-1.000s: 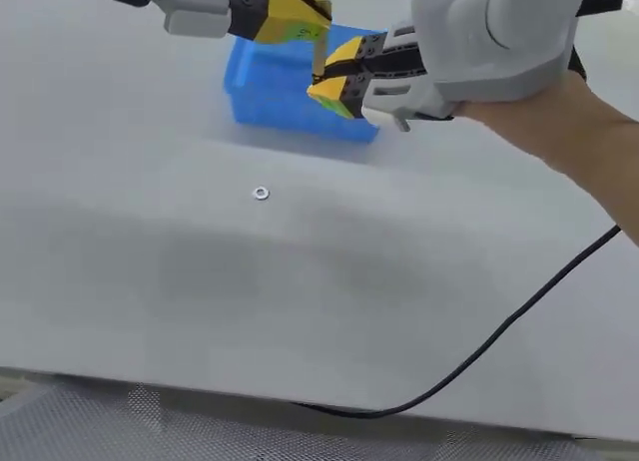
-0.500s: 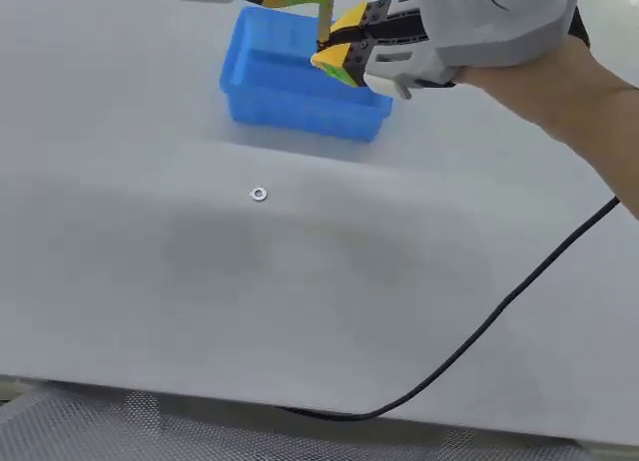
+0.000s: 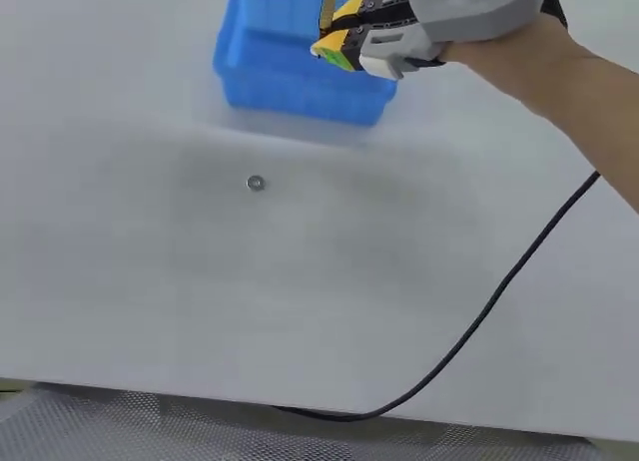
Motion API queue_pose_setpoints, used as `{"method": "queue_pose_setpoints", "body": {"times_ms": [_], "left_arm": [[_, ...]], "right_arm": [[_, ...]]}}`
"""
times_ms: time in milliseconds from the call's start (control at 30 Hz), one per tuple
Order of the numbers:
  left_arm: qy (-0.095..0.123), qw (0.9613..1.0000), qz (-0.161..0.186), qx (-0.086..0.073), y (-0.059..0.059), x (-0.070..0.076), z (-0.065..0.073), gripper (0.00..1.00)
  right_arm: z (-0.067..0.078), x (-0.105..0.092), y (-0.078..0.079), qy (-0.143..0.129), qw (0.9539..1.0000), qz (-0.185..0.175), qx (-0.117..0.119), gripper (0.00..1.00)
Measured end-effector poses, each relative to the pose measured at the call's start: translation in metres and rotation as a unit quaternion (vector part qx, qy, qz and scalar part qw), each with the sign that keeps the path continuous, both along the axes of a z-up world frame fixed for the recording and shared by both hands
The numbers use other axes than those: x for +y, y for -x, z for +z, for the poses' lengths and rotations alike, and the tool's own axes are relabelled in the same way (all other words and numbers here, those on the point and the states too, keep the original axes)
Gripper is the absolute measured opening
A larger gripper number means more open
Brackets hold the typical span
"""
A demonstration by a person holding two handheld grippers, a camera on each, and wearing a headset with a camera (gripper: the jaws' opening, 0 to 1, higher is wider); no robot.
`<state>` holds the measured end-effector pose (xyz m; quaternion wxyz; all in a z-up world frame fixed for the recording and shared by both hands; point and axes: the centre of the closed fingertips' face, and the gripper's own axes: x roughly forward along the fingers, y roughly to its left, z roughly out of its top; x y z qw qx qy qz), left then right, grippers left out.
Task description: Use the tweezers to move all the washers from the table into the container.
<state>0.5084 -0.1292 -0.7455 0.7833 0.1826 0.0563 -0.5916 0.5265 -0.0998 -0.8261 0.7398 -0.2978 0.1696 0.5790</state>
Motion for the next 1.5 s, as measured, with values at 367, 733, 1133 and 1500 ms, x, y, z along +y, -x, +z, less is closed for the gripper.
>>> {"method": "queue_pose_setpoints", "body": {"times_ms": [367, 733, 1133, 1500], "left_arm": [[0.002, 0.9999, 0.012, 0.009, 0.000, 0.008, -0.007, 0.04], [0.005, 0.9997, 0.023, -0.007, 0.009, 0.009, 0.008, 0.04], [0.000, 0.9990, 0.030, -0.032, 0.035, 0.013, 0.035, 0.04], [0.005, 0.9990, 0.037, -0.026, 0.070, 0.020, 0.037, 0.04]], "right_arm": [[-0.003, 0.002, 0.002, -0.008, 0.9999, -0.002, 0.009, 0.11], [0.018, 0.004, 0.008, -0.025, 0.9996, -0.014, -0.003, 0.14], [0.051, 0.013, 0.026, -0.041, 0.9986, -0.003, -0.032, 0.15], [0.054, 0.012, 0.061, -0.034, 0.9987, 0.015, -0.034, 0.15]]}}
